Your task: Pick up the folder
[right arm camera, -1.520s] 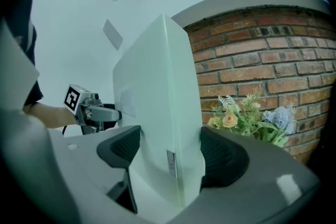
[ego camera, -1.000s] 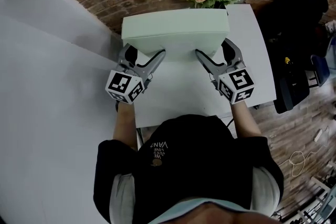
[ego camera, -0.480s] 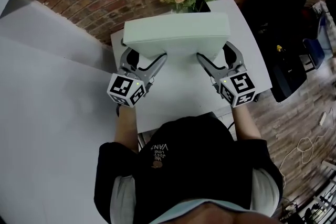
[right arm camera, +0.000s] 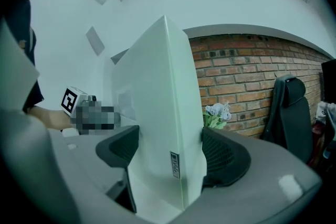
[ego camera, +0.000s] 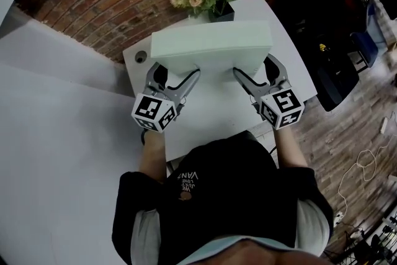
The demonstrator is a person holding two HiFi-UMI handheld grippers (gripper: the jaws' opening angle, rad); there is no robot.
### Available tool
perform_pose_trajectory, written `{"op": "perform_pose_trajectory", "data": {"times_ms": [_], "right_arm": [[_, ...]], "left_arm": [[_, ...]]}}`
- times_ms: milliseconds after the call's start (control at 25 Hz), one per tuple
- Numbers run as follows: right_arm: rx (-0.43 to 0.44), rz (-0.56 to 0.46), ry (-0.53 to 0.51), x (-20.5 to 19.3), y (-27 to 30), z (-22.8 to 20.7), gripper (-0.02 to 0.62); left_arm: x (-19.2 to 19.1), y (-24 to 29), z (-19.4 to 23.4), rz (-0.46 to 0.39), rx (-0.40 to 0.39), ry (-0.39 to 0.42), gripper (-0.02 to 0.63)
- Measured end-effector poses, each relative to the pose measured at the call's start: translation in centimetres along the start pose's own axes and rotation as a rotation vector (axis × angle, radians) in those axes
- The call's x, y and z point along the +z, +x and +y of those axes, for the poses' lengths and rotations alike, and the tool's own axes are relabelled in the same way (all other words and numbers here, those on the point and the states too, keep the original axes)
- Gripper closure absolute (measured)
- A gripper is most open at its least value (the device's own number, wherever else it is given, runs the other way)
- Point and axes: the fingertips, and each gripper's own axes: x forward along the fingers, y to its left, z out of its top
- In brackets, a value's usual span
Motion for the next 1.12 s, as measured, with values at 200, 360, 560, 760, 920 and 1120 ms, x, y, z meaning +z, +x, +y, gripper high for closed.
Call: {"op": "perform_pose_trajectory", "data": {"times_ms": [200, 360, 560, 760, 920, 1120], "right_arm": [[-0.025, 0.008, 0.009, -0.9, -1.0, -0.3, 0.227], [-0.039, 0.022, 0.018, -1.6, -1.5, -0.6, 0.227], [-0.044, 0.029, 0.022, -2.1, -1.6, -0.7, 0.227], [-0.037, 0.051, 0.029, -2.7, -1.1, -0.6, 0.227], [-0.035, 0.064, 0.026, -2.8, -0.7, -0.5, 0.229], [-0.037, 0.079, 0.013, -2.9, -0.4, -0.6, 0.23]], "left_arm": [[-0.5, 0.4, -1.0, 0.015, -0.02, 0.014, 0.206], [-1.1, 0.7, -1.6, 0.028, -0.026, 0.011, 0.206], [-2.0, 0.7, -1.8, 0.036, -0.025, -0.021, 0.206], [-2.6, 0.6, -1.4, 0.047, -0.011, -0.037, 0.206], [-2.7, 0.6, -1.1, 0.054, -0.007, -0.041, 0.206], [-2.8, 0.6, -0.8, 0.066, -0.004, -0.042, 0.206]]}}
